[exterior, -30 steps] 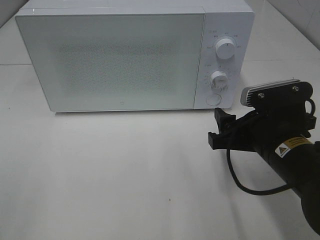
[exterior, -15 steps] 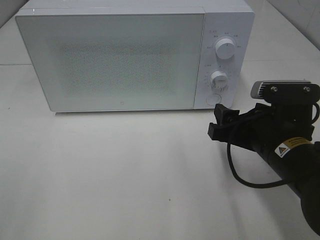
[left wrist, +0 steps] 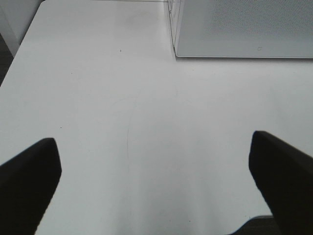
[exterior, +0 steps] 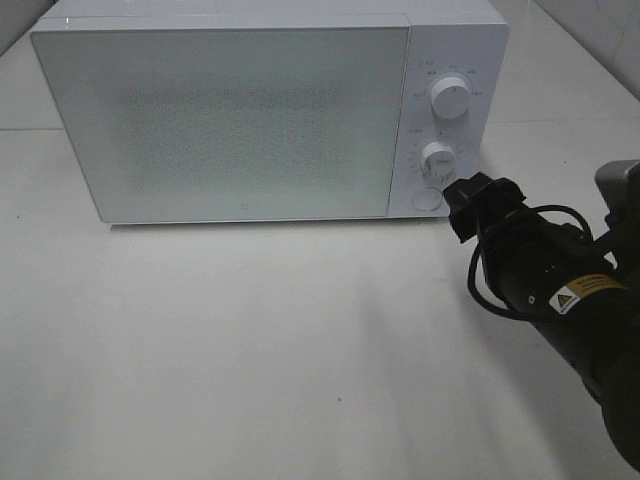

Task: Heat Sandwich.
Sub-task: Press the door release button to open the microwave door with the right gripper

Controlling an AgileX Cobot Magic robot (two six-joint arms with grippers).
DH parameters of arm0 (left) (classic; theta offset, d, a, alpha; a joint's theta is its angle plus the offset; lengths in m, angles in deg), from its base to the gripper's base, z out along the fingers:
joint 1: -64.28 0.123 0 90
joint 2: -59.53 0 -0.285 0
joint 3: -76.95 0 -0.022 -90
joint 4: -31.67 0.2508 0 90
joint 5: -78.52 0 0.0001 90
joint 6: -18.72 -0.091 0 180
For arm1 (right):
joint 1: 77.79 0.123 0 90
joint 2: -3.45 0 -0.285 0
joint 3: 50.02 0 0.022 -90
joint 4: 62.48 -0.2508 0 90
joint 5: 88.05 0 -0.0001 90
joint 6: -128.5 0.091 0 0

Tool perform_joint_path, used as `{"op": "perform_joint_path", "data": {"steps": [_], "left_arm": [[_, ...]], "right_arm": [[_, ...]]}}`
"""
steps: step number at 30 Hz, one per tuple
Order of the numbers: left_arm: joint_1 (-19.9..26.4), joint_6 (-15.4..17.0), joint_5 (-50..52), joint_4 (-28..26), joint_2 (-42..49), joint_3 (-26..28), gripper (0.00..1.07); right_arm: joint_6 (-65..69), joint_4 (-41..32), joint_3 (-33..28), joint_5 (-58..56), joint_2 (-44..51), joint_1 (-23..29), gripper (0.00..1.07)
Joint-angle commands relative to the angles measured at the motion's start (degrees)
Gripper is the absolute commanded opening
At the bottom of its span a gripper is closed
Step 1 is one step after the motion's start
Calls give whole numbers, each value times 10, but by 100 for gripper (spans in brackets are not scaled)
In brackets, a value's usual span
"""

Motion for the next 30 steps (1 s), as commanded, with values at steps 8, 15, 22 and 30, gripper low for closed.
{"op": "perform_joint_path", "data": {"steps": [8, 15, 22, 30], "left_arm": [[-1, 6, 6, -1, 9, 0, 100], [-1, 6, 6, -1, 9, 0, 100], [-1, 6, 6, -1, 9, 0, 100], [-1, 6, 6, -1, 9, 0, 100]], "right_arm": [[323, -2, 3, 15, 1, 1, 61], [354, -2, 3, 15, 1, 0, 33], [355, 0, 3, 15, 1, -2, 0], [368, 0, 3, -3, -5, -2, 0]]}}
